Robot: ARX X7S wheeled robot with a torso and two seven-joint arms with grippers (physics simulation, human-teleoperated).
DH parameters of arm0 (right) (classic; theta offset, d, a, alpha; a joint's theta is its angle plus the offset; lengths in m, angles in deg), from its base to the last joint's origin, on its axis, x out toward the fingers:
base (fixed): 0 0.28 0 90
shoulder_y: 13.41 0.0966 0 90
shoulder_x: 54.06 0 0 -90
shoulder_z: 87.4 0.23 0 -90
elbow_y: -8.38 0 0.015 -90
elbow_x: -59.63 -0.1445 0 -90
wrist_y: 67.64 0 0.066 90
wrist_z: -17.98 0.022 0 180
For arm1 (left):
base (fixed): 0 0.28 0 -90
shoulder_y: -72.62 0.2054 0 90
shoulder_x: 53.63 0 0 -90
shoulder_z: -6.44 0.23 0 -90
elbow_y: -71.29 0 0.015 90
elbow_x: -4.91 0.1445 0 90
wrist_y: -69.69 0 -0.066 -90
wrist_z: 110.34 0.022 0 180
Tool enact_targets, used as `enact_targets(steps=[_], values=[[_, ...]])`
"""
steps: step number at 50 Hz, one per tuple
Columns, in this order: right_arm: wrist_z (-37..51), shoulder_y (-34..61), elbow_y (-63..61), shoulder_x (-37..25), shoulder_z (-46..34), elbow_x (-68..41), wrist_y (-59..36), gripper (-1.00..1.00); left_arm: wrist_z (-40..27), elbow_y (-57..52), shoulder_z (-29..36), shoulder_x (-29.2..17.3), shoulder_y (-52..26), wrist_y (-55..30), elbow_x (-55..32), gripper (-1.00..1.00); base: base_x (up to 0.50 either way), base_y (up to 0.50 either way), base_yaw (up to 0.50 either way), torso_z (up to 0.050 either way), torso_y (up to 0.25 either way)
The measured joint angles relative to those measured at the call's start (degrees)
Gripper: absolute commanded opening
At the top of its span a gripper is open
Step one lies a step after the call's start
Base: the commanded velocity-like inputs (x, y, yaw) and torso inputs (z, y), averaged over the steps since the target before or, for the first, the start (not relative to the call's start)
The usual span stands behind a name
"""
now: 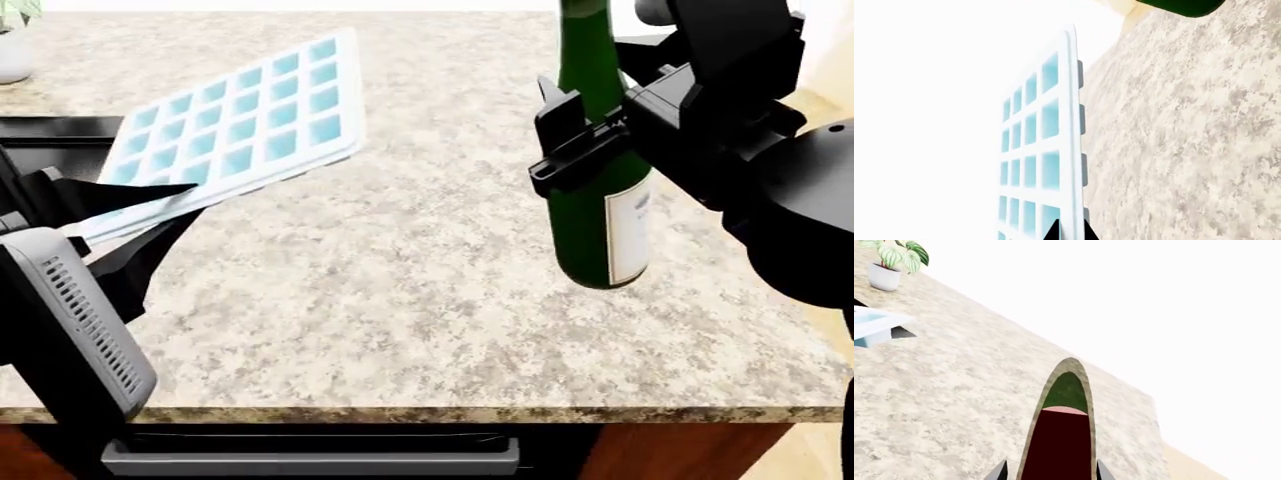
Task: Pick the bottle and ice cube tray and place them in the sink. Then turn on the water.
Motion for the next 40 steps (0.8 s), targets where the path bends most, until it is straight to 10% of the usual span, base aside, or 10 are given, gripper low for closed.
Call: enact_targets(steps=[40], values=[[1.9,-0.5,0.3,-0.9,-1.1,-1.9,1.8,-1.0,-0.3,-0.6,-0.7,-0.2,0.7,0.2,-0.8,-1.0,0.0,0.5,0.0,0.0,0.001]])
